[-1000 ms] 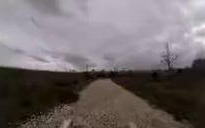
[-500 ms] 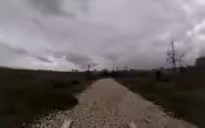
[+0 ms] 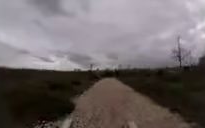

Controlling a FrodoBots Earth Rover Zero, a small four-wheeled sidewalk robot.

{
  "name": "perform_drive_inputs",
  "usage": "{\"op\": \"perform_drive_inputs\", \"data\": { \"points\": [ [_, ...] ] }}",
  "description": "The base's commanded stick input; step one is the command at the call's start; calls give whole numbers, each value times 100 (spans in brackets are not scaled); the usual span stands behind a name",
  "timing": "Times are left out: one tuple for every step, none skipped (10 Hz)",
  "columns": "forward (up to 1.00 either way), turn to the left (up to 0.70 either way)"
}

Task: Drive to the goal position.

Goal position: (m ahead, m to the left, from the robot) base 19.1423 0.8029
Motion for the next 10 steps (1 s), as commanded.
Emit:
{"op": "perform_drive_inputs", "data": {
  "points": [
    [70, 0],
    [70, 0],
    [70, 0],
    [70, 0],
    [70, 0],
    [70, 0],
    [70, 0],
    [70, 0],
    [70, 0],
    [70, 0]
  ]
}}
